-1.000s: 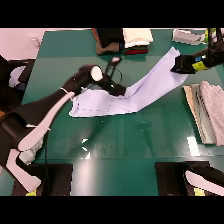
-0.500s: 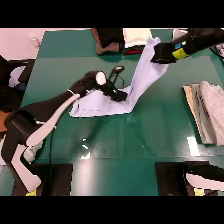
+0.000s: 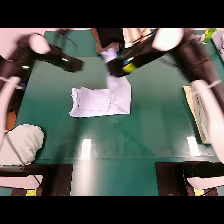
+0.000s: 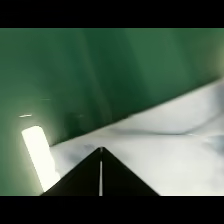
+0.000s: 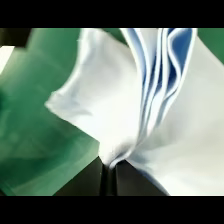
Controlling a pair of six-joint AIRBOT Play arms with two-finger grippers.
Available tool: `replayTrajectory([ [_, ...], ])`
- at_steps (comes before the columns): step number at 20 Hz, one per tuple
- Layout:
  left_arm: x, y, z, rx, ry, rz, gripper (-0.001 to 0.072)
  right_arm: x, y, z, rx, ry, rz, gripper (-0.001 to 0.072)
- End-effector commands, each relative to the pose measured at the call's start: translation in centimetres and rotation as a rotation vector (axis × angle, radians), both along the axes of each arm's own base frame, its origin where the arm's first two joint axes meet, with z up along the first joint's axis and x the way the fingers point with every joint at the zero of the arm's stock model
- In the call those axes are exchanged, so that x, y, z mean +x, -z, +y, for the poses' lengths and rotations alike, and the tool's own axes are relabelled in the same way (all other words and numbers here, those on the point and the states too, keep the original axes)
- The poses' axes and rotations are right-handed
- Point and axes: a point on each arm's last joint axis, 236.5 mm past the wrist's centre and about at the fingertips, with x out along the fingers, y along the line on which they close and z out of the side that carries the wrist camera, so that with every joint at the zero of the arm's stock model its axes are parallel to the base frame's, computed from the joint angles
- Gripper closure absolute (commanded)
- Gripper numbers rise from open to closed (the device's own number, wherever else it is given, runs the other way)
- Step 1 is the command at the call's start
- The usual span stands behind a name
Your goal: Fold the shirts.
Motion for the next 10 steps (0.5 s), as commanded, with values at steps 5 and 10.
replayTrajectory([
  [5,-3.5,-8.2,11.9,0.082,-0.222,-0.134,0.0681,-0.5,5.6,10.6,0.173,-0.141,0.011,0.0374],
  [10,-3.9,-7.7,9.8,0.071,-0.173,-0.109,0.0682,4.0,7.1,-2.6,-0.148,0.041,0.015,0.0374],
])
